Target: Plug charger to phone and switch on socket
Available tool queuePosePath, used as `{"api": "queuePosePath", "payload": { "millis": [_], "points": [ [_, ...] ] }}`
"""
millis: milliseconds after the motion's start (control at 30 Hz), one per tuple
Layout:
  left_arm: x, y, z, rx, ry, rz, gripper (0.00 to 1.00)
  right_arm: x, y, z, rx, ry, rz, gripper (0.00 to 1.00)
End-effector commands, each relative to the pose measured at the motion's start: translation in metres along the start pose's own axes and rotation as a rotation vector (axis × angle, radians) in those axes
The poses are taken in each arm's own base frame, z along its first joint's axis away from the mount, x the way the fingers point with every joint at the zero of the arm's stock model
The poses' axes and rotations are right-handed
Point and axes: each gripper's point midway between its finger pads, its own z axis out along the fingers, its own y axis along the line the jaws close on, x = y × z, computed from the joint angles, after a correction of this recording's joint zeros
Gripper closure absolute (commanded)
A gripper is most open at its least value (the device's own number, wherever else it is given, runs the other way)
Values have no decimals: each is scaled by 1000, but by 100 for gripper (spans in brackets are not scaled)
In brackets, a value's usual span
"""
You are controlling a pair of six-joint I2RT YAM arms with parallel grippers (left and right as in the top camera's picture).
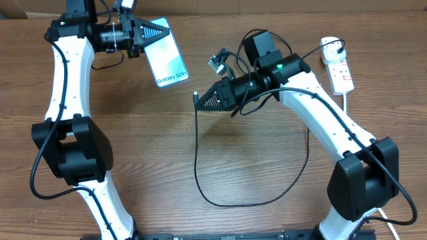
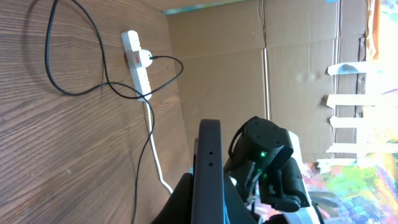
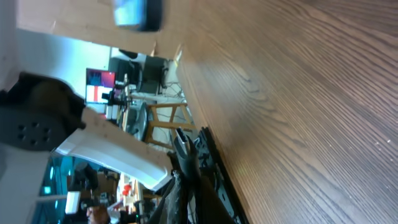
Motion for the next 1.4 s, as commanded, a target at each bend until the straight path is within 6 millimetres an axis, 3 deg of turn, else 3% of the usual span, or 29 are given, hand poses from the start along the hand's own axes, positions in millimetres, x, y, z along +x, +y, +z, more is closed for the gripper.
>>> {"api": "queuePosePath", "payload": {
  "millis": [0, 100, 233, 567, 667, 867, 1000, 1367],
  "points": [
    [4, -19, 6, 47, 24, 52, 96, 2, -27, 7, 174, -16, 101, 96],
    [4, -18, 6, 44, 23, 59, 96, 5, -73, -6, 436, -58, 191, 96],
    [3, -15, 6, 21, 17, 66, 96, 5, -114, -19, 635, -89, 239, 96],
    [3, -10, 7, -3, 13, 62, 96, 12, -196, 2, 745, -51, 346, 96],
    [3, -11, 7, -3, 13, 62, 96, 7, -205, -1, 785, -90, 370, 95],
    [2, -8, 7, -18, 8, 62, 96, -9, -218, -13, 877, -220, 436, 76],
    [0, -3, 7, -45, 0, 56, 96, -18, -218, -9, 930, -276, 411, 61],
    [-6, 9, 0, -106, -46, -196, 96, -16, -226, 19, 1033, -298, 353, 59]
  ]
}}
